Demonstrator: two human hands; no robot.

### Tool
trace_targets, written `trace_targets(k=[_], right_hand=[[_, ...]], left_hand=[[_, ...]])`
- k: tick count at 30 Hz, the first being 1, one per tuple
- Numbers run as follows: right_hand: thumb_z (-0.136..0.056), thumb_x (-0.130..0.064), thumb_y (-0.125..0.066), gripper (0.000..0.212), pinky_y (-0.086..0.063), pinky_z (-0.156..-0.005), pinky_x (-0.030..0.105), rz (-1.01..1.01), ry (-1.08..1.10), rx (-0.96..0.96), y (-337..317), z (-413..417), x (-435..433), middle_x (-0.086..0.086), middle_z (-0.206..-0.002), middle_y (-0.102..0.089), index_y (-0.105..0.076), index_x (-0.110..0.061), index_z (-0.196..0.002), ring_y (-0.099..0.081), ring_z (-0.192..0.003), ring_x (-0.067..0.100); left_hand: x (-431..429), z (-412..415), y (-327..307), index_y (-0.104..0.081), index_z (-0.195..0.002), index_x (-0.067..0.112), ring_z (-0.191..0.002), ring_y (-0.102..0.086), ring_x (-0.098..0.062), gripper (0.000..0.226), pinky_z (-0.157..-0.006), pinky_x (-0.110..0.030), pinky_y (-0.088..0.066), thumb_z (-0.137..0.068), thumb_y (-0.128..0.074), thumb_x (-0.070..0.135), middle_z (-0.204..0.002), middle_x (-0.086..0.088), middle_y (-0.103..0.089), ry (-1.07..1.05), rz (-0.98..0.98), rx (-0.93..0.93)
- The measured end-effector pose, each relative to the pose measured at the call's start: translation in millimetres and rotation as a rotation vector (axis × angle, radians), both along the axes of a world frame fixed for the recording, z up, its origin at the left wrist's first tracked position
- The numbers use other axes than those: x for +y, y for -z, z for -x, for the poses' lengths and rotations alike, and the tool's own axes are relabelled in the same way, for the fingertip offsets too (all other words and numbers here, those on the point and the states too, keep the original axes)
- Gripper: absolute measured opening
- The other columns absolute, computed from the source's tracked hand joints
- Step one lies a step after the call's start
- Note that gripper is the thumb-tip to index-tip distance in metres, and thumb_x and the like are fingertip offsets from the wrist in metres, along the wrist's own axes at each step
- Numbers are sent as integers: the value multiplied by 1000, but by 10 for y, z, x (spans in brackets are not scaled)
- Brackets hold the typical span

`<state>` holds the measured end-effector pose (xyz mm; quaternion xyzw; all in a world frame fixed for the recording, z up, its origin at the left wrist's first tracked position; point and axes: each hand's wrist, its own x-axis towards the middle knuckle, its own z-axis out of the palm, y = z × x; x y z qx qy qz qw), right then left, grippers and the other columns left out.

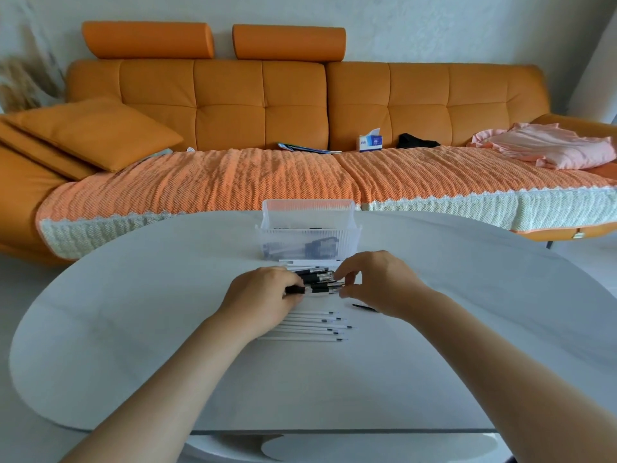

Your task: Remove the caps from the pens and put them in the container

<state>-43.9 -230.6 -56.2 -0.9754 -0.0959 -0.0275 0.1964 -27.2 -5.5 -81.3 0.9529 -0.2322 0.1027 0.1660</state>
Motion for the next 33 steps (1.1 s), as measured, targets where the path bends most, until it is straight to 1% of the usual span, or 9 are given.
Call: trace_targets(k=[3,7,12,17,20,23,25,29,33], right_hand=[[-85,-36,-75,14,-39,-57,17,-10,74,18,10,-6,-144,-18,-95,-68,-69,-35,-97,-54,-66,-3],[-85,-38,-72,6,-44,-62,22,11,123,80,96,-22,-278,-16,-96,-67,-70,-35,-90,-59,-74,1],[-85,-38,-70,8,-54,-72,29,4,129,129,164,-38,-320,-14,-95,-66,-72,-36,-93,-62,-82,9],[-83,-40,-72,7,-52,-66,27,-27,115,151,196,-78,-327,-13,-91,-67,-70,-34,-87,-63,-77,9],[-83,-43,-72,10,-56,-75,30,-52,83,181,172,-112,-341,-13,-95,-67,-70,-36,-91,-63,-82,9],[-89,-43,-65,12,-57,-81,36,-92,85,156,129,-160,-349,-12,-97,-68,-72,-34,-96,-65,-87,11],[-94,-40,-60,16,-56,-83,34,-104,120,88,115,-214,-341,-12,-103,-69,-72,-32,-101,-64,-91,11],[-100,-32,-52,22,-44,-75,25,25,122,-81,149,-346,-270,-16,-119,-65,-68,-37,-114,-59,-101,10],[-103,-31,-47,29,-46,-82,27,164,64,-80,217,-470,-172,-14,-134,-58,-62,-37,-127,-58,-116,15]], left_hand=[[-8,-13,29,-69,-107,34,-95,-59,-10,19,-75,-27,-47,-93,-58,39,-102,14,-63,5,-25,19],[-55,-23,51,-68,-101,33,-89,-56,-9,17,-74,-28,-47,-92,-58,43,-95,14,-59,14,-68,42],[-79,-37,52,-67,-106,37,-92,-56,-11,18,-76,-29,-47,-91,-59,44,-98,15,-59,43,-81,96],[-102,-42,45,-67,-103,37,-91,-56,-12,15,-70,-28,-42,-91,-58,42,-95,15,-58,46,-68,98],[-117,-43,33,-66,-100,38,-85,-54,-11,13,-66,-28,-37,-92,-56,40,-89,14,-54,45,-53,70],[-138,-60,10,-67,-104,38,-83,-51,-8,15,-63,-27,-37,-95,-55,38,-92,15,-53,57,-24,10],[-146,-91,5,-67,-108,37,-89,-52,-7,18,-63,-27,-37,-95,-55,38,-97,17,-53,66,-17,-30],[-140,-165,18,-65,-118,38,-110,-48,-7,25,-76,-32,-48,-96,-54,35,-109,19,-54,56,-30,-55],[-112,-222,48,-56,-130,39,-118,-42,-9,33,-81,-34,-48,-98,-50,37,-118,18,-52,33,-89,-23]])
